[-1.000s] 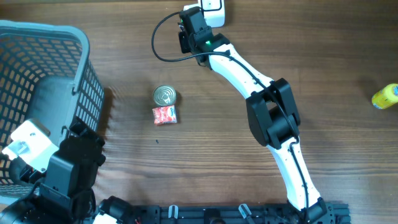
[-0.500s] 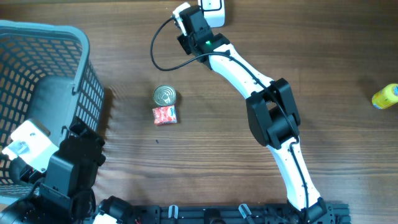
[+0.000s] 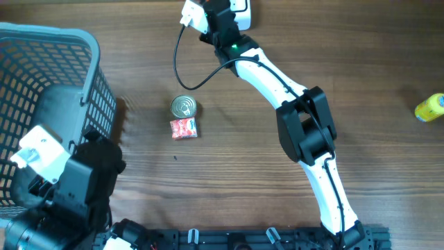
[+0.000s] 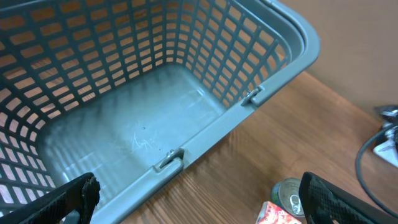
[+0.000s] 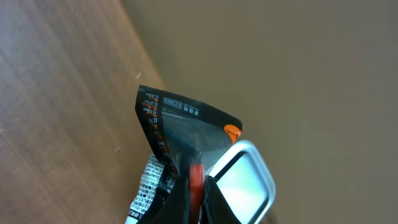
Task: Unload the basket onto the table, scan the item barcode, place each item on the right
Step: 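Hold the snack bag label facing the white scanner window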
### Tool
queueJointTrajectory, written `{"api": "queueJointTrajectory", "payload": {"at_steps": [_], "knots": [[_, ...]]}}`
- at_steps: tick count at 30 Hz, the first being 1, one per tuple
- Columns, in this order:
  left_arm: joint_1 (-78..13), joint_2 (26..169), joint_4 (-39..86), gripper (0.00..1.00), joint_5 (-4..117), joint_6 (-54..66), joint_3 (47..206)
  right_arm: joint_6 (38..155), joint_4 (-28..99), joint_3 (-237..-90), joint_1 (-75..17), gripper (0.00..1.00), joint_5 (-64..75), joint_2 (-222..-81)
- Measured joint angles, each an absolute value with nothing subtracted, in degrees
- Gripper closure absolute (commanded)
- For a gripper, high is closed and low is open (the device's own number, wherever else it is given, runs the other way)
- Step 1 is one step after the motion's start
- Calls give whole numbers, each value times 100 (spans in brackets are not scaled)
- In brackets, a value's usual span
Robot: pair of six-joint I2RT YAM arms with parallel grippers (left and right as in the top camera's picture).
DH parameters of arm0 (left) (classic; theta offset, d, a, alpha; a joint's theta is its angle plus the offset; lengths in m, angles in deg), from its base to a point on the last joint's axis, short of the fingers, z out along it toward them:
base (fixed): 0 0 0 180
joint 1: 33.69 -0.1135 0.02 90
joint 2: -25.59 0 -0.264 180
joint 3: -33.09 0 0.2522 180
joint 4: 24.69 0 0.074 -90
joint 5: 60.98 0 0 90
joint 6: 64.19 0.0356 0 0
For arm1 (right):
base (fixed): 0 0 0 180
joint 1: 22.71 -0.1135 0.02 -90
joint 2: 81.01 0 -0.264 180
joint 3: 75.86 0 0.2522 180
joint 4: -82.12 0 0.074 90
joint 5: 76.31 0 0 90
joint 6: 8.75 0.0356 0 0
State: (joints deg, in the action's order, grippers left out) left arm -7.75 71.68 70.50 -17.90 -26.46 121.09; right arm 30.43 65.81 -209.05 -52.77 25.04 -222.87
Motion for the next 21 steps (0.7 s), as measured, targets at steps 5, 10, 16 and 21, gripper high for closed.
{"api": "queueJointTrajectory", "payload": {"at_steps": [5,10,16,21], "knots": [[-775,7445,7048,0,-1821,-2648,12109,2595,6927,-20905,-5067,95,1912,-22287],[-775,7642,7048,0,-1985,-2666,12109,2334,7250,-20899,-4912,95,1536,-22287],[-775,7675,7028,0,-2144,-2692,12109,1827,8008,-20899,-4810,95,1016,-22422],[-775,7675,7026,0,-2218,-2734,12109,1545,8522,-20899,-4801,95,848,-22809]]}}
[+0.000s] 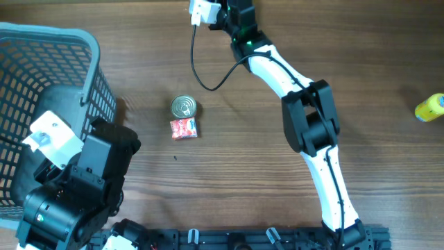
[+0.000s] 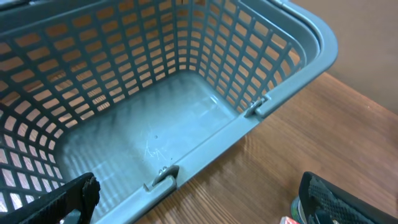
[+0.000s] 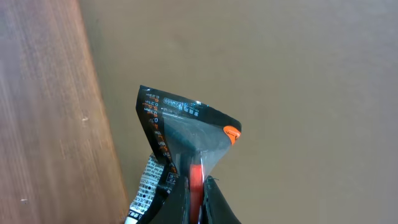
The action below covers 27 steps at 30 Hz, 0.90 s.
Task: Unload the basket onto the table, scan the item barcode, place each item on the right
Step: 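Hold the snack bag label facing the white scanner window, then carry the snack bag with the right gripper to the right table edge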
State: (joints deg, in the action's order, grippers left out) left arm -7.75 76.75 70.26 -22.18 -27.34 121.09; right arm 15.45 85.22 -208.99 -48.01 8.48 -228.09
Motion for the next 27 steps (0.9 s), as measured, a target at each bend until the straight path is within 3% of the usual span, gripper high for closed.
{"api": "queueJointTrajectory", "payload": {"at_steps": [16,27], "knots": [[-775,7675,7026,0,-2369,-2751,12109,1436,9248,-20895,-4685,95,577,-23288],[-775,7675,7026,0,-2387,-2832,12109,2236,9420,-20895,-4488,95,448,-23290]]}}
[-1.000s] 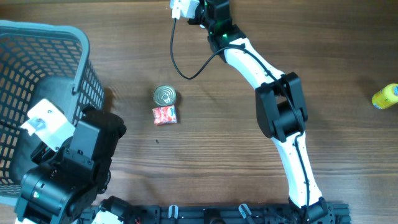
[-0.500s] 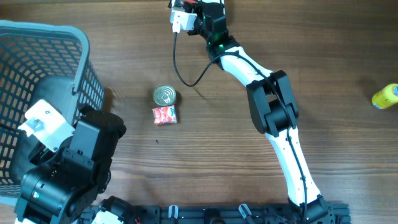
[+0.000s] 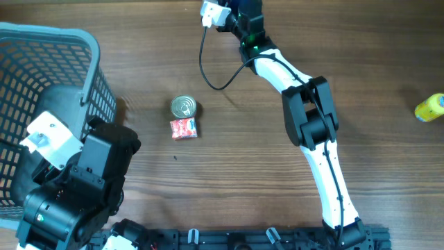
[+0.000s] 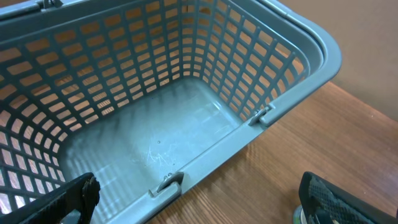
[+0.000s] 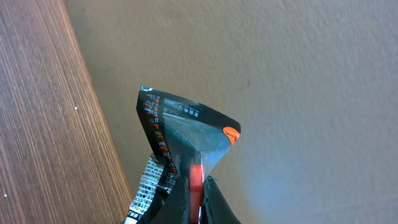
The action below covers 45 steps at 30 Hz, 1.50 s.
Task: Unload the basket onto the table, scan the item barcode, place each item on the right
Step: 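Carry the snack bag with the right gripper to the right table edge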
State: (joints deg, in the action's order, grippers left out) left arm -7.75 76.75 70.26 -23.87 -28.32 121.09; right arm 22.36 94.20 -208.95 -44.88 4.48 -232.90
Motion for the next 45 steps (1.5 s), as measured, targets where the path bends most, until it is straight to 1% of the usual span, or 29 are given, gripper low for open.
{"api": "queueJointTrajectory", "payload": {"at_steps": [9,14,25,29,35,39,45], "knots": [[-775,7675,7030,0,-2387,-2902,12109,2896,9506,-20895,-4488,95,317,-23290],[-775,7675,7140,0,-2387,-2902,12109,3464,9676,-20895,-4488,96,332,-23290],[-775,7675,7245,0,-2389,-2902,12109,3972,9071,-20895,-4692,96,732,-23273],[-775,7675,7251,0,-2413,-2902,12109,4074,8356,-20892,-4838,95,950,-23118],[-775,7675,7360,0,-2461,-2902,12109,4232,7086,-20888,-5022,95,1326,-22390],[-775,7675,7376,0,-2520,-2902,12109,4549,6315,-20888,-5074,95,1702,-21623],[-775,7675,7376,0,-2592,-2902,12109,5193,5047,-20890,-4958,95,2684,-20202]]}}
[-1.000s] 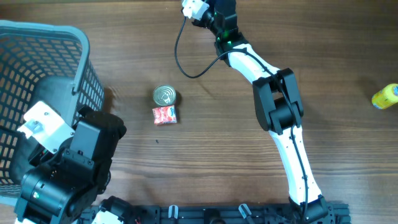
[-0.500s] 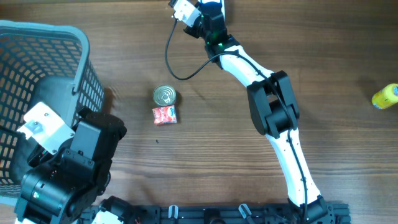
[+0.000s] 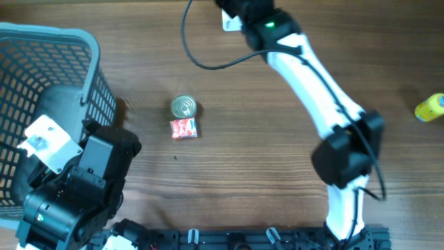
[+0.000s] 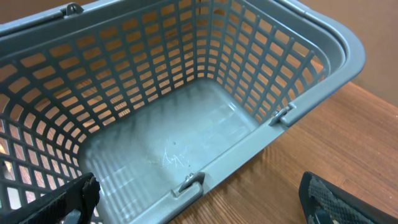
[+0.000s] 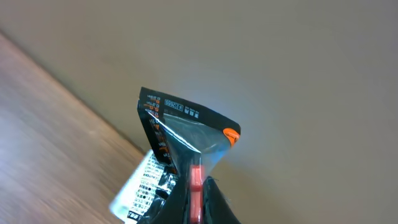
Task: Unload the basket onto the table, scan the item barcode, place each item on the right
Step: 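Carry the snack bag with the right gripper to the right table edge, then open the right gripper to drop the bag beside the yellow bottle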
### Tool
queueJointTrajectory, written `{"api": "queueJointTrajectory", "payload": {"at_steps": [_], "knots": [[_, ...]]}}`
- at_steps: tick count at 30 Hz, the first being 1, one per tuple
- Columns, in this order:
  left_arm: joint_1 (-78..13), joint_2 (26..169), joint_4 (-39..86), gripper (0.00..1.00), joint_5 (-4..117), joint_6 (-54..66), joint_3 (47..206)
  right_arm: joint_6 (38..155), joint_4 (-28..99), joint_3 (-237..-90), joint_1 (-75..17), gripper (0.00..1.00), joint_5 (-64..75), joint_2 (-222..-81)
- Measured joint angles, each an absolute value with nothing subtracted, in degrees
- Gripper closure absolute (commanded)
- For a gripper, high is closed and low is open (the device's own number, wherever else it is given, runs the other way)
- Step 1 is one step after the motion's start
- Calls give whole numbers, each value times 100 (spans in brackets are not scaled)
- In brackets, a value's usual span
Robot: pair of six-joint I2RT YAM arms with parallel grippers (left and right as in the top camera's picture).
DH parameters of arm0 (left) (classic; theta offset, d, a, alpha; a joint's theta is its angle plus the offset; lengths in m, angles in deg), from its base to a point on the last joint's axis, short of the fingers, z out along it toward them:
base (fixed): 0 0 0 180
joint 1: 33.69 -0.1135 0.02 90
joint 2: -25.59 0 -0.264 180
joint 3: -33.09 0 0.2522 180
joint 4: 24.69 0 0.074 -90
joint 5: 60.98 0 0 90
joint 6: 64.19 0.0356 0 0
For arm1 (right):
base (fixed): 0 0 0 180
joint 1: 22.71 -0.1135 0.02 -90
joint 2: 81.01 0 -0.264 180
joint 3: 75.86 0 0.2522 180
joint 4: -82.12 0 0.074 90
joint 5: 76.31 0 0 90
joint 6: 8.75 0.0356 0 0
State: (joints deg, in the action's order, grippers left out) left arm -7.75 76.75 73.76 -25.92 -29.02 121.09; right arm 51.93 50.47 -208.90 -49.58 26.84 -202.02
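Observation:
A silver can point(image 3: 184, 106) and a small red packet point(image 3: 184, 128) lie side by side on the wooden table, left of centre. My right gripper point(image 5: 198, 186) is shut on the barcode scanner point(image 5: 180, 130), a black-and-white handset with an orange button. In the overhead view the scanner point(image 3: 232, 21) is at the table's far edge, its black cable point(image 3: 201, 62) looping left. My left gripper point(image 4: 199, 199) stands open above the near rim of the grey basket point(image 4: 311, 68), nothing between its fingers. The can and packet are out of both wrist views.
The grey mesh basket point(image 3: 62, 69) fills the left side of the table and has nothing in it. A yellow object point(image 3: 430, 107) lies at the right edge. The right arm point(image 3: 312, 76) stretches diagonally across the right half of the table.
The right arm has swung its elbow out to the right and the scanner sits a little further right at the far edge. The left wrist view now shows more basket, with the can gone from it.
The right gripper was shut on the scanner at the far edge throughout, and the scanner stood a bit further right at each moment. The left arm shifted by the basket; can and packet went out of its wrist view. Can and packet have not moved.

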Motion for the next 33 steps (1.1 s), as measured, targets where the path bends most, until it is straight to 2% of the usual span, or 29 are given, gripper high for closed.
{"api": "queueJointTrajectory", "payload": {"at_steps": [8,21,26,33], "knots": [[-775,7675,7262,0,-2597,-2904,12109,5536,3731,-20897,-4062,95,3401,-19817],[-775,7675,6475,0,-2207,-2919,12109,6459,2909,-20890,-1096,95,3077,-20156],[-775,7738,6320,0,-1991,-2943,12109,6653,2302,-20890,-521,95,2828,-20783],[-775,7992,6182,0,-1655,-2943,12109,6800,2162,-20888,-274,95,2609,-21419]]}}
